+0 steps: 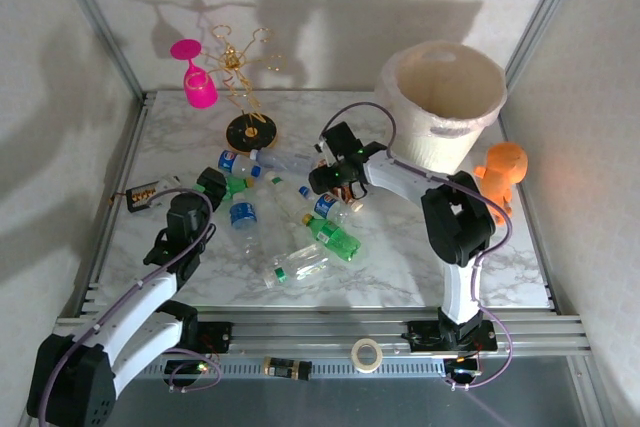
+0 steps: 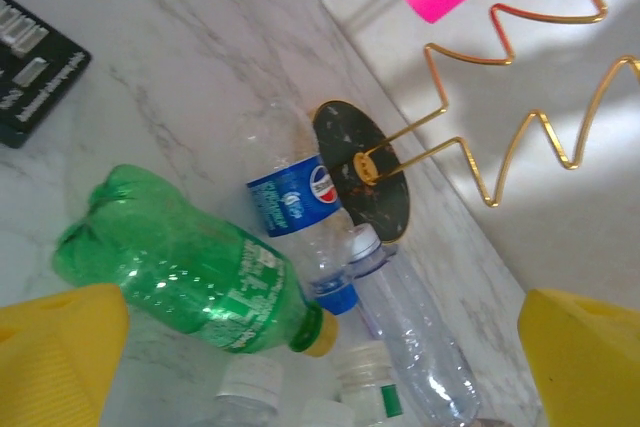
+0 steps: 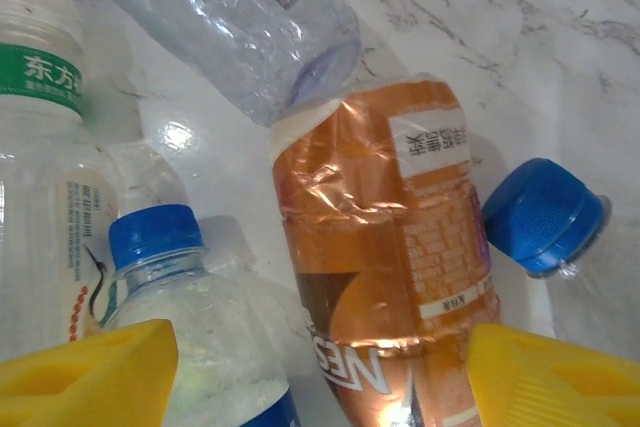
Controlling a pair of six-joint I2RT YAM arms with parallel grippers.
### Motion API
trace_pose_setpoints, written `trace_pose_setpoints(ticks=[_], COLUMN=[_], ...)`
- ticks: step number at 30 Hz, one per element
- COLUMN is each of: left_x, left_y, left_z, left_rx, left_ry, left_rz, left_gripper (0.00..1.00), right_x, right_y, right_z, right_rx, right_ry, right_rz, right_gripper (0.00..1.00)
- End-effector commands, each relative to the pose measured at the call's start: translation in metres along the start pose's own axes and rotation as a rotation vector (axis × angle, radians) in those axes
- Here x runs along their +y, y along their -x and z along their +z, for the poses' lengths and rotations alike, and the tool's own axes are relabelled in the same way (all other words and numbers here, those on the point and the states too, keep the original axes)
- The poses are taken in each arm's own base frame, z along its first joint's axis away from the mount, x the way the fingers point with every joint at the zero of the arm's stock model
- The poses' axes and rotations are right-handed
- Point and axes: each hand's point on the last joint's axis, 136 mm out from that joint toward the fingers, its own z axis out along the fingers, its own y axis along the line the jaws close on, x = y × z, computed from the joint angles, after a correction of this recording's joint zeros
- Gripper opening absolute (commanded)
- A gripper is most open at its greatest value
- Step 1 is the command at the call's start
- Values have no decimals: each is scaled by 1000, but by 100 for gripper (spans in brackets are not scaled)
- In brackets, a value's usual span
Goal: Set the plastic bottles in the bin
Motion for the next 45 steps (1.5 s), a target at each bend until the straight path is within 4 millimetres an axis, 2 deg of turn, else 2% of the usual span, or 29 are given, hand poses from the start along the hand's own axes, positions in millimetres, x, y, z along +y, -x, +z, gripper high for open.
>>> trace_pose_setpoints(ticks=[1,7,12,24,31,38,45], left_x=[7,6,5,7,8,5,2], left_y=[-7,-8,-8,-11,-9,-9,-10], left_z=[0,2,2,1,0,2,1], left_rx=[37,44,44,53,41,43,52], left_ry=[3,-7,-17,-22,-22,-31,-48], left_rz=[-16,-20,-22,-25,-26,-33,-32], left_gripper=[100,100,99,100,100,100,100], right_x=[-6,-14,-21,-21,-21,-21,-19], right_y=[-1,-4,-5,1,-4,-2,11], right_z=[5,15,21,35,49,49,36], right_rx=[35,67,77,71,89,81,24], right_ry=[-57,-128,-178,-182,-175,-176,-170], right_rz=[-14,-34,-50,-93,-102,-104,-111], right_gripper=[74,72,74,75,74,64,47])
